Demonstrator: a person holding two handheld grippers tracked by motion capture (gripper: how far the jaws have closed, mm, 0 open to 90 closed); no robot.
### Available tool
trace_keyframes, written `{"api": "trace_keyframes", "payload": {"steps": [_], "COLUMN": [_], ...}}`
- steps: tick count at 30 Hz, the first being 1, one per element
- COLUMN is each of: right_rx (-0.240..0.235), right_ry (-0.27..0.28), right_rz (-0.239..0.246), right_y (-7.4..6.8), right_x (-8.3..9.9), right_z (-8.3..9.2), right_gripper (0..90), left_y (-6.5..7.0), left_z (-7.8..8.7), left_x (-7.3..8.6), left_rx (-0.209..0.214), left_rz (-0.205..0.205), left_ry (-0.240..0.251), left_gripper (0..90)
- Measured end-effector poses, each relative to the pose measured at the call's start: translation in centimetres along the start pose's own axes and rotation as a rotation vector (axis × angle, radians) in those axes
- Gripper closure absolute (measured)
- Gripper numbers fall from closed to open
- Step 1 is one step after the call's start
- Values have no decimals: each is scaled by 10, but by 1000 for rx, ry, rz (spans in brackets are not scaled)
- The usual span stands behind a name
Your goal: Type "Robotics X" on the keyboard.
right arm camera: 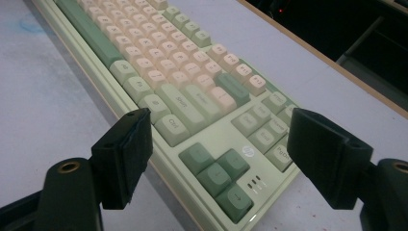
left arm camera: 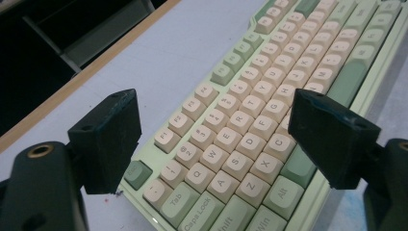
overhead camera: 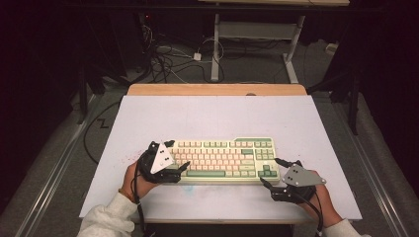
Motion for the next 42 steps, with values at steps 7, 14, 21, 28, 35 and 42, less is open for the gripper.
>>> {"api": "trace_keyframes", "payload": {"steps": [7, 14, 21, 28, 35, 42], "right_rx": [4, -1, -9, -13, -12, -16], "right_ry": [13, 13, 17, 14, 17, 15], "right_rz": [-14, -17, -15, -14, -13, -1], "right_y": [2, 2, 0, -1, -1, -3], "right_x": [-2, -3, -5, -6, -7, -8], "right_z": [1, 0, -1, -2, -3, -4], "right_gripper": [251, 258, 265, 264, 265, 265], "left_y": [-3, -2, -1, 1, 6, 12], "left_z": [9, 16, 21, 23, 21, 16], "left_x": [6, 11, 20, 26, 31, 32], "left_rx": [-11, -6, -10, -5, 11, 71], "left_rz": [11, -4, 1, 2, 1, 30], "left_ry": [5, 6, -1, -9, -25, -51], "left_gripper": [176, 176, 174, 174, 174, 342]}}
Point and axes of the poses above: each handheld gripper's, and its own axes: z roughly backward along the jaws, x roughly out of its underside, y roughly to its right, the point moved 6 cm from there along -z, roughly forward along the jaws, and after that the axes turned 7 degrees about z, right-handed, at the moved point
